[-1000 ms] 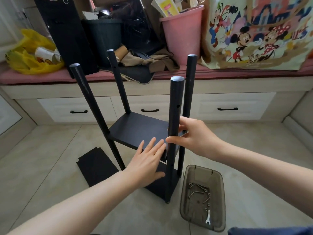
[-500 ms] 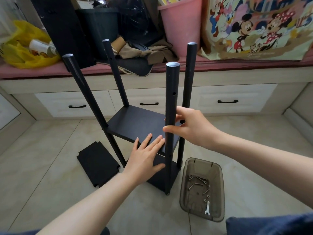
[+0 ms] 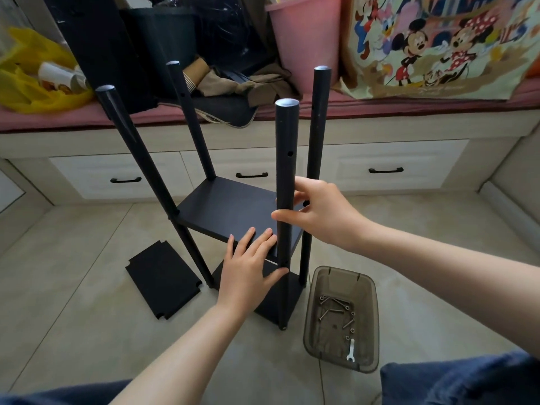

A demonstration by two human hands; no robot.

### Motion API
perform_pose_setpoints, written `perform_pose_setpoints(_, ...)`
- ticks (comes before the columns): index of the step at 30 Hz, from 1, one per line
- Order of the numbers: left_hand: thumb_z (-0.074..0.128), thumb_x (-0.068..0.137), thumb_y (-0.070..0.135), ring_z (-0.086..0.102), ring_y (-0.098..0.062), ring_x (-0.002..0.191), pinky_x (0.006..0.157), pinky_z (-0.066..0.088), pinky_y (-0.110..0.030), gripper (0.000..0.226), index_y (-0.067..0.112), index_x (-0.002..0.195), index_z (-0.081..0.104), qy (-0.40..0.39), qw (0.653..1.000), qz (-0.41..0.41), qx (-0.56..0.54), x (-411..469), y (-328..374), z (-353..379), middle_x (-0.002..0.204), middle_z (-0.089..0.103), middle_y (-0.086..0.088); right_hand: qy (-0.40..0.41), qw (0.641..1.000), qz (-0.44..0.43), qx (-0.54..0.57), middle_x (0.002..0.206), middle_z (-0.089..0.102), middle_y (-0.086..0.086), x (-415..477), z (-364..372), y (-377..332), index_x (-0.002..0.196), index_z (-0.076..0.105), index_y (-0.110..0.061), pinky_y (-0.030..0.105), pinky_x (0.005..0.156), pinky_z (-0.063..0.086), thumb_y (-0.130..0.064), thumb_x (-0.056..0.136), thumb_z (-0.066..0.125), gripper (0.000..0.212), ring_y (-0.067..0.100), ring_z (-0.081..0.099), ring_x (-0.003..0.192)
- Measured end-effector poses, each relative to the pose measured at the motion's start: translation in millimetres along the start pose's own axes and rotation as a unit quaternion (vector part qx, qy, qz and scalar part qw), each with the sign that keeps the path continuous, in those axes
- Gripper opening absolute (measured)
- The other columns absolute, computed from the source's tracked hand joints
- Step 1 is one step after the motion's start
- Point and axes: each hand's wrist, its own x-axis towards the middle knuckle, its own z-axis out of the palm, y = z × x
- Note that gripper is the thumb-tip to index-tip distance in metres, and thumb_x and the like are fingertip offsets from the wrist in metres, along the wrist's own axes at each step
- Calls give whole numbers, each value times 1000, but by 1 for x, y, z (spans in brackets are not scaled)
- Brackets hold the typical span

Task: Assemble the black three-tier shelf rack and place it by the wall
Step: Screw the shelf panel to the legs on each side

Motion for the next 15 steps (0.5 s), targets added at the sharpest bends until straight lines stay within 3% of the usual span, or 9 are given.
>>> perform_pose_setpoints(7,70,86,54,33,-23,150,124,7,-49,68,23,145,55,12,1000,13,1,-3,-4,2,153,49,7,-29,999,28,0,104,66,-13,-3,-7,6,115,61,-23,18,82,55,-33,86,74,34,2,64,97)
perform_pose_setpoints(10,58,88,59,36,-24,148,124,11,-52,67,21,143,57,31,999,18,-15,-8,-5,6,150,52,5,-46,997,55,-22,102,67,-16,-19,-14,26,112,60,-28,10,77,53,-36,87,72,29,-4,65,91)
perform_pose_setpoints(15,46,88,62,27,-17,149,125,6,-50,71,18,142,58,46,998,8,-51,-13,-2,10,152,50,5,-101,974,169,-111,98,64,-9,-39,-3,85,111,63,-23,22,80,53,-36,91,70,25,9,64,91)
